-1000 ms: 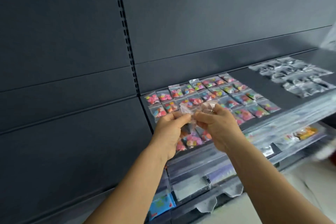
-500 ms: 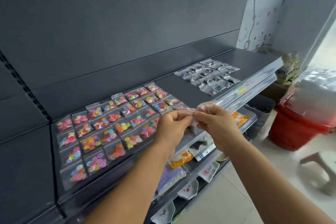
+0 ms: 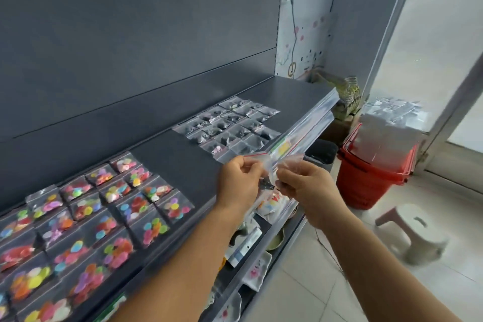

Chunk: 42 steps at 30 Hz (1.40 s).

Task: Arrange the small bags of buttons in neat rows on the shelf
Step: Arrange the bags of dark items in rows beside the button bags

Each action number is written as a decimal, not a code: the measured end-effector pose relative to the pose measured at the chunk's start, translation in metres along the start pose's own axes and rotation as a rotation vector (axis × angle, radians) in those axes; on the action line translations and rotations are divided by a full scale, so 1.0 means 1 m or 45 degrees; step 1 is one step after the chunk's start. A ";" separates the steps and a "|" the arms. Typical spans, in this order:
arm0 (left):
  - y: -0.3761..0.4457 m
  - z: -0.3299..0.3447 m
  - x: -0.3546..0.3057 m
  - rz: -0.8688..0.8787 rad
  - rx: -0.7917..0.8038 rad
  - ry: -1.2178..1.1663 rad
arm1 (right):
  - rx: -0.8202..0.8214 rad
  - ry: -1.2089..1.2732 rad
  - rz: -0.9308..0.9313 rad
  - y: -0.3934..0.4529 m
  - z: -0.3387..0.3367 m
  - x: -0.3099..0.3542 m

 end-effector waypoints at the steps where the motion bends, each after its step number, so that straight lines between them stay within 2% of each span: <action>1: 0.014 0.009 -0.001 0.008 0.014 0.016 | -0.007 -0.029 -0.004 0.015 -0.004 0.002; 9: 0.113 0.065 -0.013 0.030 0.149 -0.005 | -0.069 -0.373 -0.088 0.126 -0.021 0.026; 12: 0.140 0.069 -0.016 0.024 0.068 0.035 | -0.012 -0.399 -0.107 0.153 -0.019 0.031; 19: 0.197 0.056 -0.025 -0.036 -0.068 0.052 | 0.171 -0.172 -0.012 0.219 -0.016 0.042; 23: 0.220 0.052 -0.022 -0.072 -0.181 0.038 | 0.228 -0.206 -0.014 0.261 -0.011 0.037; 32: 0.261 0.091 -0.020 -0.147 -0.462 0.117 | 0.557 -0.498 -0.075 0.358 -0.026 0.042; 36: 0.261 0.106 -0.018 -0.190 -0.598 0.393 | 0.768 -0.706 -0.047 0.386 -0.040 0.038; 42: 0.249 0.137 0.002 -0.354 -0.652 0.669 | 0.969 -0.978 -0.017 0.403 -0.054 0.022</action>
Point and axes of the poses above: each hand's wrist, its own y-axis towards the middle knuckle, its own z-axis out of the palm, x = y × z, the point moved 4 cm from there along y, towards the middle knuckle, and after that the axes turned 2 degrees about -z, right-handed, at the moved point
